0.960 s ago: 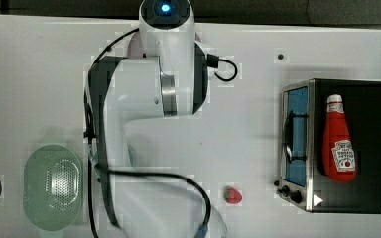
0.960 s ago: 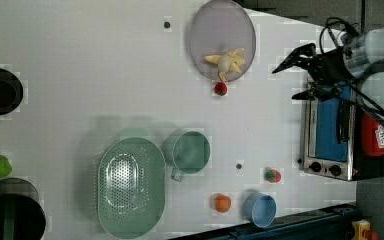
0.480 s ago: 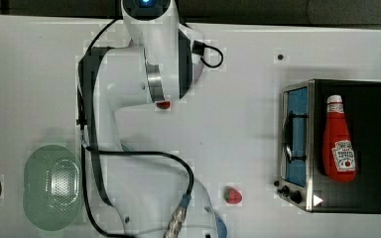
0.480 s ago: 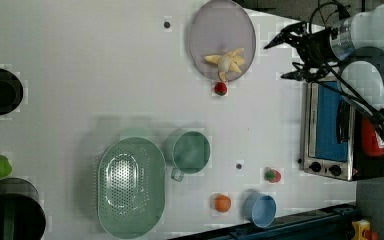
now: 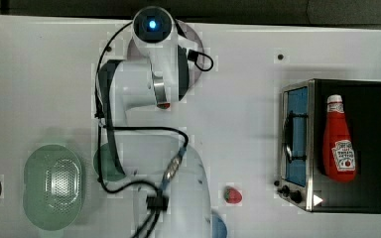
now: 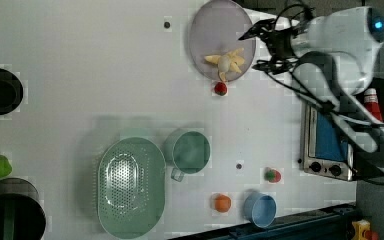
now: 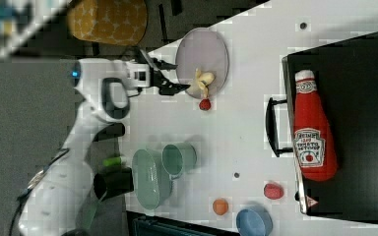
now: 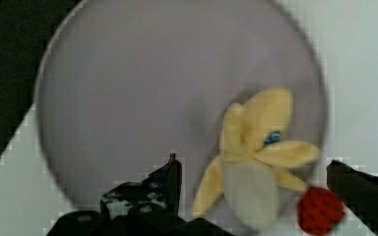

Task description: Pick banana from plate and place on table.

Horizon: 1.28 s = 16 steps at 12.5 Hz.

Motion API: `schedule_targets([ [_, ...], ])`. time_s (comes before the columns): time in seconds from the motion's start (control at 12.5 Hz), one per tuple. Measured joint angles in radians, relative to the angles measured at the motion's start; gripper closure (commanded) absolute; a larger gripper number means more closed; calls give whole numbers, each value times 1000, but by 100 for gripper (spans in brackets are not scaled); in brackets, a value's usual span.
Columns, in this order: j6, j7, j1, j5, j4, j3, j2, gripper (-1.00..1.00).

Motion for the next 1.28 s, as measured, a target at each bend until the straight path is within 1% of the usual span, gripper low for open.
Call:
schedule_targets([
  [0.08,24,1,5,-4,-3,0,40,-100],
  [0.24,81,5,9,4,-48,9,94,-100],
  [0.32,84,9,11,4,-56,14,118,-92],
  [0.48,111,16,16,-1,-48,20,147,-43],
  [0.8,105,19,9,1,-91,13,105,48],
  [1.28,83,29,17,24,-101,-7,93,50],
])
